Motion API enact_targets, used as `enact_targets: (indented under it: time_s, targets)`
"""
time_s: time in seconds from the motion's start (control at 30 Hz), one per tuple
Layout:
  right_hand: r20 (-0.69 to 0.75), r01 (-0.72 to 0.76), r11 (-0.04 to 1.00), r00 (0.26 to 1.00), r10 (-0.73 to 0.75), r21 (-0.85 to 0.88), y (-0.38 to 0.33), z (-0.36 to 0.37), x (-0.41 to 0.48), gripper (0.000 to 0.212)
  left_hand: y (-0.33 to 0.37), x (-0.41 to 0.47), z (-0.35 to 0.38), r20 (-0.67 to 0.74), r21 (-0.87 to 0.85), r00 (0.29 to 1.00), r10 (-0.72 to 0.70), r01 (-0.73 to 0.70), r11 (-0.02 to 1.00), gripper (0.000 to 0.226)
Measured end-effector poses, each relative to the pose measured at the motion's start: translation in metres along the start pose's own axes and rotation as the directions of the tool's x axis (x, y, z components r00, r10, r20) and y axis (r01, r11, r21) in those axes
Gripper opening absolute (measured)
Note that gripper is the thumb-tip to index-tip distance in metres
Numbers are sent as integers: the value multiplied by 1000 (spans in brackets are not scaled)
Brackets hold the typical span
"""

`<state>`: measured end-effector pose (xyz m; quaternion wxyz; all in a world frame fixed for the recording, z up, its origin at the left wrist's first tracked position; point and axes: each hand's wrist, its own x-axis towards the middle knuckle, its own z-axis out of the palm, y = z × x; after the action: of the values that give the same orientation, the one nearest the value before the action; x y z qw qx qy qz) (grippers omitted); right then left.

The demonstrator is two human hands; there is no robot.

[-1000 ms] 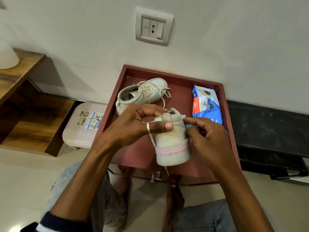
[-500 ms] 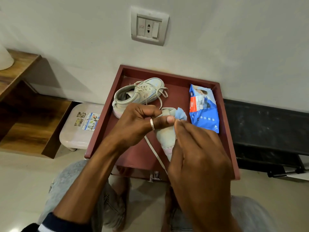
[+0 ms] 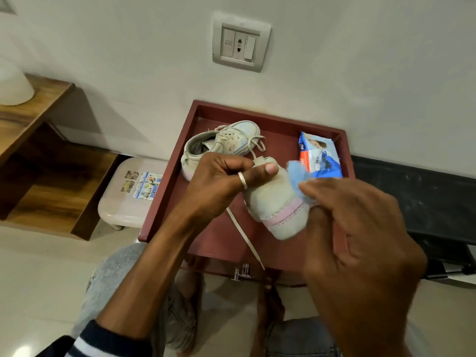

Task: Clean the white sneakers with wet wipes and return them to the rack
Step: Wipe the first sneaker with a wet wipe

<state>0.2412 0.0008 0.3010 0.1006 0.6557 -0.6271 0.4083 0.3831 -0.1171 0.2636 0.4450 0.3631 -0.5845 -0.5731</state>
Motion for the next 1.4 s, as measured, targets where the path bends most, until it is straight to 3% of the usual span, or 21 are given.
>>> enact_targets:
  time_s: [0.1,0.23,0.37,0.47,0.53,0.6,0.7,0.77,0.87,1.17,1.4]
  targets:
    - [110,-163,985,982,155,62,10,14,1,34,1,-1,1,-6,7,1000,13,-13,1000,38]
    - [282,-176,984,945,163,19,12,29,-6,59,4,0,4,-5,47,1000,5,-4,999,39]
    - [237,-190,978,957,166,81,30,26,1,55,9,0,7,40,92,999,9,-13,996,25]
    - [220,-312,922,939,263,229,53,20,6,49,8,2,-8,-62,78,997,35,-30,997,31]
    - [299,-507,775,859,416,377,68,17,8,47,3,2,-23,-97,135,995,19,-5,991,35]
    - [423,-667,574,745,515,476,82,19,8,46,-7,1,-39,-30,243,990,-141,144,959,47]
    - [504,-761,338,630,591,554,106,29,6,40,-29,-5,-61,179,559,876,-448,284,779,93]
    - [533,-781,238,581,615,577,118,36,5,36,-39,-10,-65,220,701,778,-589,293,650,116]
    - [569,-798,163,541,619,581,125,43,5,33,-53,-13,-66,207,767,716,-666,304,565,117]
    - [607,-833,161,504,615,529,121,54,6,32,-67,-12,-74,205,741,706,-678,341,579,91]
    - [625,-844,190,505,596,501,123,53,5,32,-69,-8,-85,172,818,789,-590,220,532,59]
